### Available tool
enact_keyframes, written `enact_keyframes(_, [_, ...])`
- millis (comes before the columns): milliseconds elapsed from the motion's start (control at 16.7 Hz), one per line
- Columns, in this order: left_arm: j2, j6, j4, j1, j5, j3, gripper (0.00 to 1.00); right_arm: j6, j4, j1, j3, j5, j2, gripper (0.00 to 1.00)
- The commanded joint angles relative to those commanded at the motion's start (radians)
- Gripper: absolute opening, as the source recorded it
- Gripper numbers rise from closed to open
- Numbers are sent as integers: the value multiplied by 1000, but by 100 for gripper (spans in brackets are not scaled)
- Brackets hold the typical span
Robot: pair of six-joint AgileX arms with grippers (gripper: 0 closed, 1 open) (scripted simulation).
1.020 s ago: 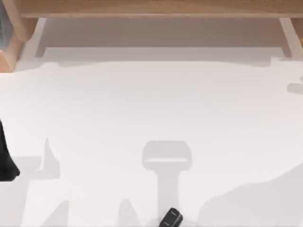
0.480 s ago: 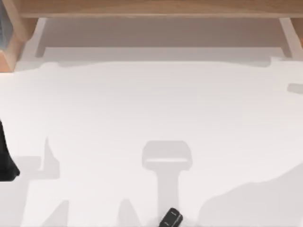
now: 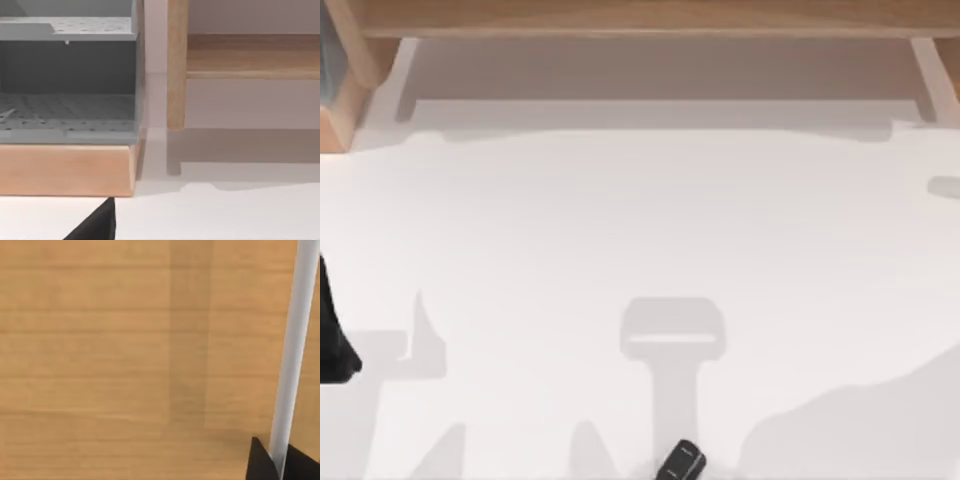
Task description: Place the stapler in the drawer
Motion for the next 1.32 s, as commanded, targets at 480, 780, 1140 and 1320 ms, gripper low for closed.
enact_keyframes(480, [0, 0, 0, 0, 0, 0, 100, 2, 111, -47, -207, -49, -90, 0])
enact_keyframes(780, [0, 0, 0, 0, 0, 0, 100, 2, 156, -66, -278, -68, -124, 0])
enact_keyframes(1140, [0, 0, 0, 0, 0, 0, 100, 1, 202, -91, -337, -96, -152, 0])
enact_keyframes(1320, [0, 0, 0, 0, 0, 0, 100, 5, 242, -120, -442, -118, -180, 0])
